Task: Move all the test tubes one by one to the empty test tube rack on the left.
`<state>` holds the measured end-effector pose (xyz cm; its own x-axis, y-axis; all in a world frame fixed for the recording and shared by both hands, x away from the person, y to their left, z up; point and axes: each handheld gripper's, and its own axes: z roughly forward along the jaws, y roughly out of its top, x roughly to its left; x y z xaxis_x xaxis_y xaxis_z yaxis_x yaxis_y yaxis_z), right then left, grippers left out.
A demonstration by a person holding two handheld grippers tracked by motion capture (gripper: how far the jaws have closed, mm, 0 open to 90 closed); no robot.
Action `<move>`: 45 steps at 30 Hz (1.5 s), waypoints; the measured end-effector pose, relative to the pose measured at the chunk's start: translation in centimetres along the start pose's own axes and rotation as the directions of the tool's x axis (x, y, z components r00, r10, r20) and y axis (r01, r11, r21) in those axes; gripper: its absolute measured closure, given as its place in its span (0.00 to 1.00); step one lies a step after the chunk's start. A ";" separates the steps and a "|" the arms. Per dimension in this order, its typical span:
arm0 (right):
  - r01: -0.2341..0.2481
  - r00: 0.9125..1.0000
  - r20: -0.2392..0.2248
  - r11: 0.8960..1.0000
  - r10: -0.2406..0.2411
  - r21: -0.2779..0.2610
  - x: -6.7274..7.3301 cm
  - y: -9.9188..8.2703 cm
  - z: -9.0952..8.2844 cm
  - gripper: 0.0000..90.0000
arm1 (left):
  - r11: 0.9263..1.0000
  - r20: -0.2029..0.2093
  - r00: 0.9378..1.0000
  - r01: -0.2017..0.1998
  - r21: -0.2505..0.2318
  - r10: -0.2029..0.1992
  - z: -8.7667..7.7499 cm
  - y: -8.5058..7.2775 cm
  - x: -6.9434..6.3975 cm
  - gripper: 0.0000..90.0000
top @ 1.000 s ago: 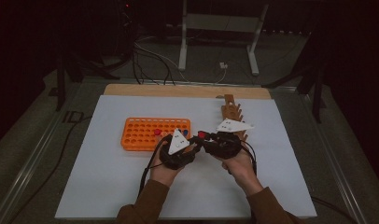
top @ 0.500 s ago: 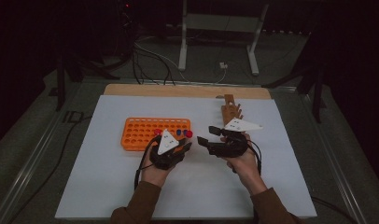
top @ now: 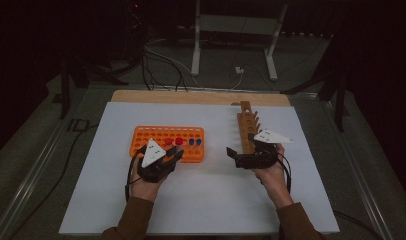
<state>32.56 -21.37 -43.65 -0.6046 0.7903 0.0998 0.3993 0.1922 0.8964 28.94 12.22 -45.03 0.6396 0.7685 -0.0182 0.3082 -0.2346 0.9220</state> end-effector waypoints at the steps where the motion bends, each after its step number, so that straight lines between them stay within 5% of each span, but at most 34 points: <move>1: 0.000 1.000 0.007 1.000 0.000 -0.003 -0.1 -0.1 -0.1 0.03 | 1.000 -0.007 1.000 0.004 -0.004 -0.004 -0.2 -0.1 0.3 0.83; 11: -0.010 0.999 0.046 1.000 0.011 -0.016 -1.5 -1.3 -1.6 0.03 | 0.999 -0.113 0.993 0.032 -0.036 -0.036 -1.6 -0.6 2.8 0.83; 18: -0.018 0.998 0.054 1.000 0.019 -0.017 -1.9 -1.9 -2.4 0.03 | 0.998 -0.173 0.984 0.041 -0.055 -0.050 -0.7 -0.7 4.0 0.82; 25: -0.025 0.998 0.062 1.000 0.027 -0.018 -2.3 -2.4 -3.1 0.03 | 0.998 -0.171 0.983 0.059 -0.024 -0.062 1.0 -1.4 4.5 0.82; 39: -0.033 0.997 0.066 0.999 0.034 -0.012 -2.7 -4.0 -4.2 0.03 | 0.990 -0.148 0.988 0.067 0.128 -0.048 2.2 -3.9 4.9 0.82; 42: -0.029 0.998 0.063 0.999 0.030 -0.013 -2.6 -4.3 -4.4 0.03 | 0.986 -0.169 0.984 0.078 0.148 -0.053 2.1 -4.2 4.9 0.67; 45: -0.029 0.998 0.063 0.999 0.030 -0.021 -2.6 -4.7 -4.5 0.03 | 0.988 -0.182 0.980 0.103 0.116 -0.081 0.8 -4.1 5.0 0.51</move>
<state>29.13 -27.00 -46.20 -0.5477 0.8308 0.0991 0.4021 0.1575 0.9019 31.45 16.60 -49.21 0.4737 0.8804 -0.0218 0.4523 -0.2220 0.8638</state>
